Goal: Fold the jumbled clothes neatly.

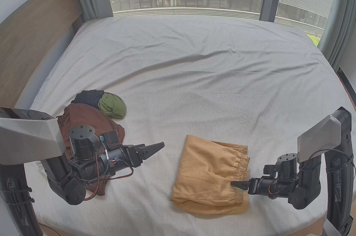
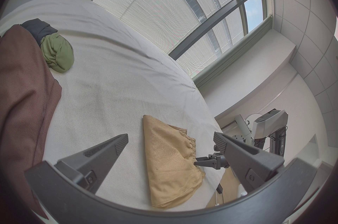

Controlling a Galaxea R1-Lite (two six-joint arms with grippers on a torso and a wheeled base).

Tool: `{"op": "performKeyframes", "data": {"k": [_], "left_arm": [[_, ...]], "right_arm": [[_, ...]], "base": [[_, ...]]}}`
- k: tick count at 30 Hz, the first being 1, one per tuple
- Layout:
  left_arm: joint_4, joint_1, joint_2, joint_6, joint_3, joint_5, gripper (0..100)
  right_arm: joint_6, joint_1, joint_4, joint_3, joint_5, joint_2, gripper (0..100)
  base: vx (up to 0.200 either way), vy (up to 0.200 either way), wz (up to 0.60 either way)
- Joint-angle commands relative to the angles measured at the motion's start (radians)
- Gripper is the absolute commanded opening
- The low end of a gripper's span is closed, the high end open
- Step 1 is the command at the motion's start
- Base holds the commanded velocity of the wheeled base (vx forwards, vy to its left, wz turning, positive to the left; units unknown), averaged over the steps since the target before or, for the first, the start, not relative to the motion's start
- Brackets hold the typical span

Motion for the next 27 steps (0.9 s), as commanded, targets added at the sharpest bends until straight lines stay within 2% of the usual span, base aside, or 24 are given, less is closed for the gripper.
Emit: {"op": "performKeyframes", "data": {"k": [1, 9, 15, 27], "left_arm": [[0.0, 0.0, 0.001, -0.001, 0.0, 0.0, 100], [-0.002, 0.0, 0.0, -0.001, 0.0, 0.0, 100], [-0.019, 0.0, 0.001, -0.001, 0.001, 0.001, 100], [-0.019, 0.0, 0.001, -0.001, 0.001, 0.001, 100]], "right_arm": [[0.036, 0.026, -0.004, -0.004, 0.001, 0.016, 100], [0.095, 0.065, -0.018, -0.033, 0.007, 0.017, 100], [0.174, 0.069, -0.019, -0.058, 0.033, 0.01, 100], [0.183, 0.069, -0.019, -0.059, 0.042, 0.008, 100]], "base": [[0.0, 0.0, 0.0], [0.0, 0.0, 0.0], [0.0, 0.0, 0.0], [0.0, 0.0, 0.0]]}}
